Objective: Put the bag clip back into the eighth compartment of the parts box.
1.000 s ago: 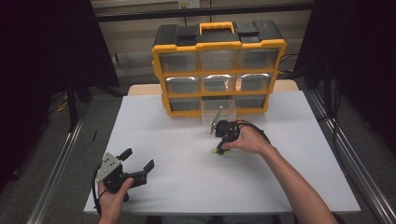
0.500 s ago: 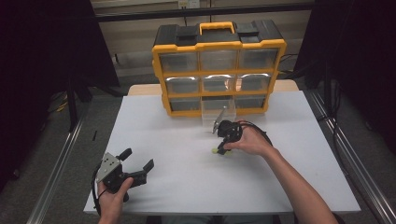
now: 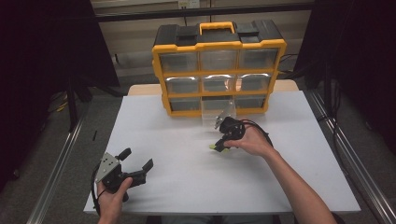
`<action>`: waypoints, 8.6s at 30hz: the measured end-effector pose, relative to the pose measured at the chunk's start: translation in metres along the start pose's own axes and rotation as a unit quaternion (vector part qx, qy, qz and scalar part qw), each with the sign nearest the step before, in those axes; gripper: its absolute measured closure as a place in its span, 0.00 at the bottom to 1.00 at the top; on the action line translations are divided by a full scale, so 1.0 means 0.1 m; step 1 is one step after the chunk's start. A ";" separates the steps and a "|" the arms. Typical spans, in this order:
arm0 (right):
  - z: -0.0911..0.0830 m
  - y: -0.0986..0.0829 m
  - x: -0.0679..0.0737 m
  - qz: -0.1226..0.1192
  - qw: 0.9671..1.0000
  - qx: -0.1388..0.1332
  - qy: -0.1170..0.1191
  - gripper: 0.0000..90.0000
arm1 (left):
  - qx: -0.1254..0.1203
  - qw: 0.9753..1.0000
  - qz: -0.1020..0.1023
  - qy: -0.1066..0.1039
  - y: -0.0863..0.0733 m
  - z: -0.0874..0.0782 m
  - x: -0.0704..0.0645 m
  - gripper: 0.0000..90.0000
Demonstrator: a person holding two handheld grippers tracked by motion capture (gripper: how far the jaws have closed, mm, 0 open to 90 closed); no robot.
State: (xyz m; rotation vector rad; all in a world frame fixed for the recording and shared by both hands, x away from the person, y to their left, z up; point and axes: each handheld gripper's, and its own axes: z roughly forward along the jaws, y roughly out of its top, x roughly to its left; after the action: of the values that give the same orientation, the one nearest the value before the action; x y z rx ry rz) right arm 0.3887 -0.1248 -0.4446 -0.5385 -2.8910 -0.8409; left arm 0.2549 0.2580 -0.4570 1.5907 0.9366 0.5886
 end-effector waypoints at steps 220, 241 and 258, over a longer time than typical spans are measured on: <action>-0.75 -0.13 -0.37 0.173 0.931 -0.239 -0.216 0.03 | -0.006 1.000 -0.012 0.005 -0.01 -0.02 0.06 0.04; -0.65 -0.53 -0.02 0.173 0.903 -0.315 -0.234 0.04 | -0.004 1.000 -0.011 0.005 -0.01 -0.02 0.05 0.04; -0.65 -0.92 0.24 0.175 0.877 -0.358 -0.270 0.04 | -0.008 1.000 -0.017 0.006 -0.01 -0.01 0.03 0.04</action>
State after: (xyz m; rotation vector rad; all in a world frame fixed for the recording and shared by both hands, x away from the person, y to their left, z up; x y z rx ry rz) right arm 0.3327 -0.2250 -0.4318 -1.5183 -2.6381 -1.9462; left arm 0.2560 0.2612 -0.4583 1.5551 0.9638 0.5807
